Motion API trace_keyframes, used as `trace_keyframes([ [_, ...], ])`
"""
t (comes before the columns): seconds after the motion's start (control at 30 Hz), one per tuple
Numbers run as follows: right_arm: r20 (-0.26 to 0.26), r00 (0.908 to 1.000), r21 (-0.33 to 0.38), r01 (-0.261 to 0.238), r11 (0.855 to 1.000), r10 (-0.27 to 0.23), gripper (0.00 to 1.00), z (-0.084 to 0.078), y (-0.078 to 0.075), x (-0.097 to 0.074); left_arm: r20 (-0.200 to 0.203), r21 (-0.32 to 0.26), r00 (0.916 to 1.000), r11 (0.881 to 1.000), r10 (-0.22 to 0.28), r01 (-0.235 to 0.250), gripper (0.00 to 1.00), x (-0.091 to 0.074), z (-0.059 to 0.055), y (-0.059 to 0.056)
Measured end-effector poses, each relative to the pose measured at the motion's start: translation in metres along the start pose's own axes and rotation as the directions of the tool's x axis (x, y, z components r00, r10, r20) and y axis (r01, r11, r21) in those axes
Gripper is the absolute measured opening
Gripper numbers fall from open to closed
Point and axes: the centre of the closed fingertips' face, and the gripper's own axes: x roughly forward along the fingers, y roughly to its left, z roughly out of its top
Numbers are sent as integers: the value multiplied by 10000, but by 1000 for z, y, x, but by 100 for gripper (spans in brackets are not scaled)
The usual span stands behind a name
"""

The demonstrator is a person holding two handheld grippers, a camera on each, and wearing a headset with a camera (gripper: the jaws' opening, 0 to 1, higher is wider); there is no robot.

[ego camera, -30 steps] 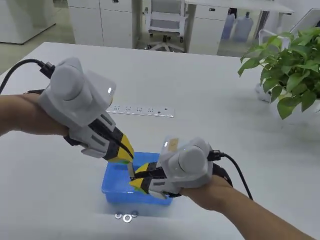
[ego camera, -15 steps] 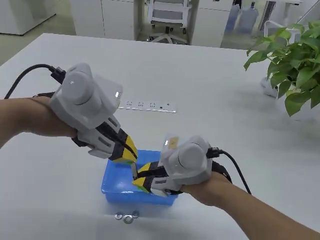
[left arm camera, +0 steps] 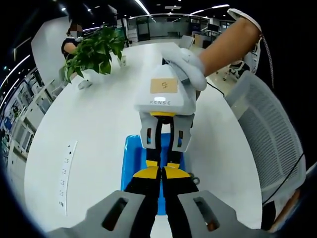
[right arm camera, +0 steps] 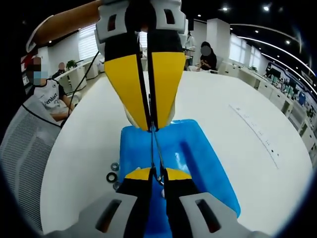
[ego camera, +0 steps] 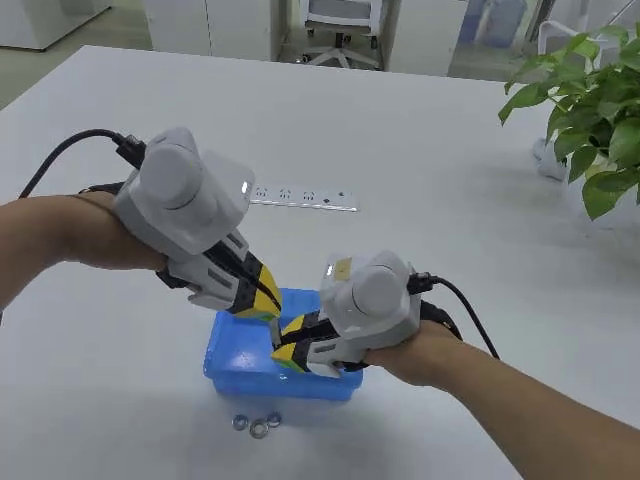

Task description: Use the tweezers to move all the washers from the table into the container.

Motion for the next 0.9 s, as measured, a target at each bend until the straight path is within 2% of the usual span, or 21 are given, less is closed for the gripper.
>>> trace_keyframes([
  [0.47,-203,9997,-73,-128,9999,127,10,-5,-1,3,-6,-74,9999,9999,107,-107,5,4,-4,4],
  [0.9,-133,9999,-263,33,9996,-36,10,5,3,-7,61,114,9998,9997,213,-213,5,-7,6,-1],
])
